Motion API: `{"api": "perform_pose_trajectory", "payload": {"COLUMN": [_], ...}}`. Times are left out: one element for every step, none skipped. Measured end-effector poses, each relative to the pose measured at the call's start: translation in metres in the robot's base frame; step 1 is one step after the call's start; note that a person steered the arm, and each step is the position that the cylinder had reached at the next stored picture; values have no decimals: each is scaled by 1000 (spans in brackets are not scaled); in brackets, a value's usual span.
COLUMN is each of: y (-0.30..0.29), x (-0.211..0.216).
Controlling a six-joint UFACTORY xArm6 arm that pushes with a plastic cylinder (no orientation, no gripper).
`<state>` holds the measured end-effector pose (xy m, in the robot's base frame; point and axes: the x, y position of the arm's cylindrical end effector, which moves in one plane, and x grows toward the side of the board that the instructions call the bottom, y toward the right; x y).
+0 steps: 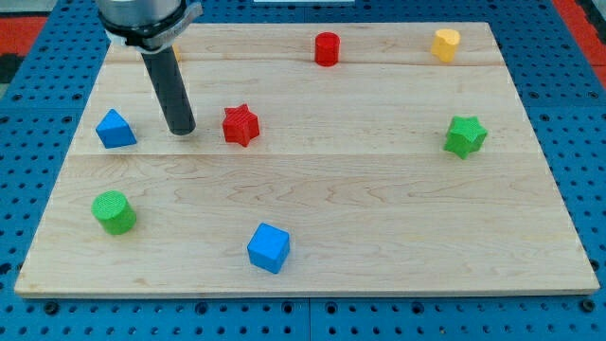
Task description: Move red star to the center
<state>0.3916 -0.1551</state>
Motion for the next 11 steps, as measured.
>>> {"api": "perform_pose_trajectory", "payload": {"y": [23, 56, 59, 59, 65, 63, 79, 82, 82, 98, 127], "x": [-17, -16, 1, 23, 26, 26, 16, 7, -1, -4, -3]}}
